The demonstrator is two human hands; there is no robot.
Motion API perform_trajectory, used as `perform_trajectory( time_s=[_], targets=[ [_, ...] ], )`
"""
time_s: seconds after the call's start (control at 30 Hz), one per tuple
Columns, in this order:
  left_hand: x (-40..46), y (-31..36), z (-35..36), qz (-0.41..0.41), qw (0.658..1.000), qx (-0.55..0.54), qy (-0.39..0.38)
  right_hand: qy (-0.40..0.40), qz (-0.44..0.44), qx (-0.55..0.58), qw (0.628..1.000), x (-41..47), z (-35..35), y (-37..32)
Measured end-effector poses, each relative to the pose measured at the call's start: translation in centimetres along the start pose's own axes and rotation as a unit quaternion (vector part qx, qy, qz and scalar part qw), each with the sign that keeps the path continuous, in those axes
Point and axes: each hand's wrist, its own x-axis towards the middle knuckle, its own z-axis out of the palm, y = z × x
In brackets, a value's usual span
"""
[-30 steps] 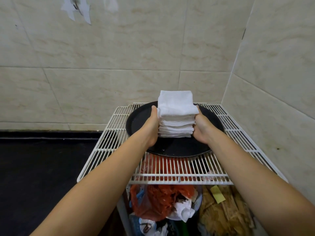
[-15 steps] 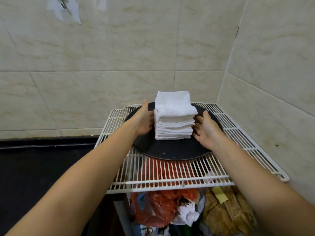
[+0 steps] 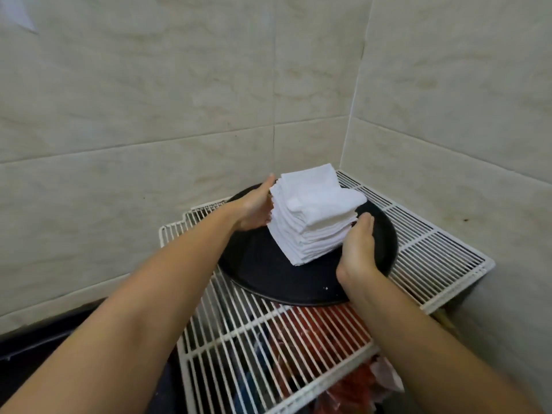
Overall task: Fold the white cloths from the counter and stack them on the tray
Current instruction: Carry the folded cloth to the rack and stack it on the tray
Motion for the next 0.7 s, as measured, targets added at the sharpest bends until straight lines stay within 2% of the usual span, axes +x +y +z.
perform_trajectory(
  time_s=[0.17, 0.3, 0.5, 0.7],
  targets=[
    [1.2, 0.9, -1.0, -0.045, 0.994, 0.031, -0.098, 0.103, -0.07, 0.003, 0.992, -0.6, 3.0, 0.8],
    [1.7, 1.2, -1.6, -0.056, 0.99, -0.004, -0.13, 0.168, -0.095, 0.032, 0.981, 0.0, 5.3, 1.2],
    [2.5, 1.1, -2.0, -0.058, 0.983, -0.057, -0.166, 0.244, -0.117, 0.008, 0.963, 0.5, 7.4, 0.7],
    [3.2, 1.1, -2.4, -0.05, 0.974, -0.058, -0.213, 0.225, -0.077, 0.03, 0.971, 0.3, 6.9, 0.7]
  ],
)
